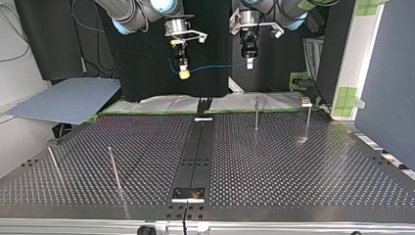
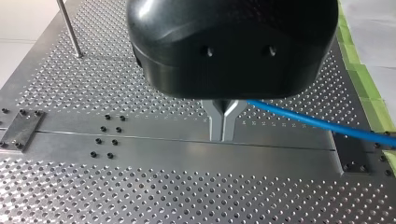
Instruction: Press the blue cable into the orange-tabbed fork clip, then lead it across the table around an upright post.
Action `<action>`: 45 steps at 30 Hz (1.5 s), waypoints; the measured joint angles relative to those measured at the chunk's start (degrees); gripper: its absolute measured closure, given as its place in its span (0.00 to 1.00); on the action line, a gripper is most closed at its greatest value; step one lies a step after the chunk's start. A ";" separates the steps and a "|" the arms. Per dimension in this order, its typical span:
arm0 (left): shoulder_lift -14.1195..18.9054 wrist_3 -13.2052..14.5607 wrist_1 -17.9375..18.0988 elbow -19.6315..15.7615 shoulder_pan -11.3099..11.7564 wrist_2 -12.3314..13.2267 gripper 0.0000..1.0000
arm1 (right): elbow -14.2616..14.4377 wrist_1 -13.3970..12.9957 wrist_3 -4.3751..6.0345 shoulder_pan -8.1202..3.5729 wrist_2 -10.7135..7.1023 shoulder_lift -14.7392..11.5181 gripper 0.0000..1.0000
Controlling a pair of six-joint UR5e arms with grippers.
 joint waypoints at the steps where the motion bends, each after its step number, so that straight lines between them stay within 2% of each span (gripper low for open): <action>1: 0.00 0.00 0.00 0.00 0.00 0.00 0.99 | 0.00 0.00 0.00 0.00 0.00 0.00 1.00; 15: 0.07 0.07 -0.06 -0.02 0.04 0.06 0.99 | 0.00 0.00 0.00 0.00 0.00 0.00 1.00; 19: 0.79 1.00 -1.51 -0.07 0.22 1.48 0.99 | -0.18 0.18 -0.07 0.17 0.20 0.19 1.00; 21: 0.93 1.21 -2.34 -0.07 0.24 2.13 0.99 | -0.71 0.71 -0.12 0.70 0.71 0.72 1.00; 24: 1.02 1.36 -3.88 -0.08 0.25 2.62 0.99 | -2.09 2.12 -0.16 2.11 2.13 2.13 1.00; 29: 1.04 1.40 -6.50 -0.09 0.26 2.79 0.99 | -3.34 5.08 -0.18 5.07 5.07 5.07 1.00; 34: 1.05 1.41 -7.28 -0.09 0.26 2.81 0.99 | -3.49 8.09 -0.18 7.80 8.09 7.44 1.00; 38: 1.05 1.41 -7.36 -0.09 0.26 2.81 0.99 | -3.50 9.93 -0.18 8.54 9.76 7.90 1.00; 45: 1.52 0.35 -6.31 0.02 0.45 2.22 0.99 | -3.30 10.59 0.03 8.50 10.48 7.78 1.00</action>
